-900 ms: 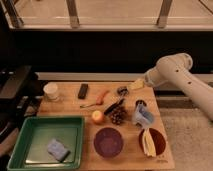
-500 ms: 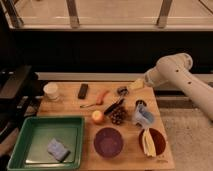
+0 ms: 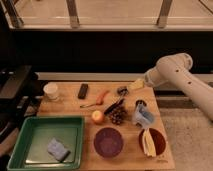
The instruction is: Place pepper in plastic cup
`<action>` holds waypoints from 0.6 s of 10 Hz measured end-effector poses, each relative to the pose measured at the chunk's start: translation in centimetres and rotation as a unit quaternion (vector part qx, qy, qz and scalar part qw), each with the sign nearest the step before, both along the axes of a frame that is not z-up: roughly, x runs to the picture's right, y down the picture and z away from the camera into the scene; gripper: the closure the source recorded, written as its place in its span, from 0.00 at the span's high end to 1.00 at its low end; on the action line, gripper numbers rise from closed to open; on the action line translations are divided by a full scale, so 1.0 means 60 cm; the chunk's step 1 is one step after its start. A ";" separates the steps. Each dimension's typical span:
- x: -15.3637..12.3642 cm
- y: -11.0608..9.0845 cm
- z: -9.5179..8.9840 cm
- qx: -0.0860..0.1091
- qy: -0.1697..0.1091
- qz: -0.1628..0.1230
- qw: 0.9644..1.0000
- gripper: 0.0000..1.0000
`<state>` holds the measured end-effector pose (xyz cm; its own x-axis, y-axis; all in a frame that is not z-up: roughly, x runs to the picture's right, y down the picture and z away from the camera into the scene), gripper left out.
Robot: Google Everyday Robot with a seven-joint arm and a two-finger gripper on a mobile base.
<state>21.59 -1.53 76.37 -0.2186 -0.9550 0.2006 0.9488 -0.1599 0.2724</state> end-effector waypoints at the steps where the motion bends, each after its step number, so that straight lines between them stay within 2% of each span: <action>1: 0.000 0.000 0.000 0.000 0.000 0.000 1.000 0.80; 6: 0.001 -0.003 -0.001 0.002 0.000 -0.001 1.000 0.80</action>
<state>21.66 -1.69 76.32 -0.2208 -0.9551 0.1976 0.9484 -0.1630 0.2718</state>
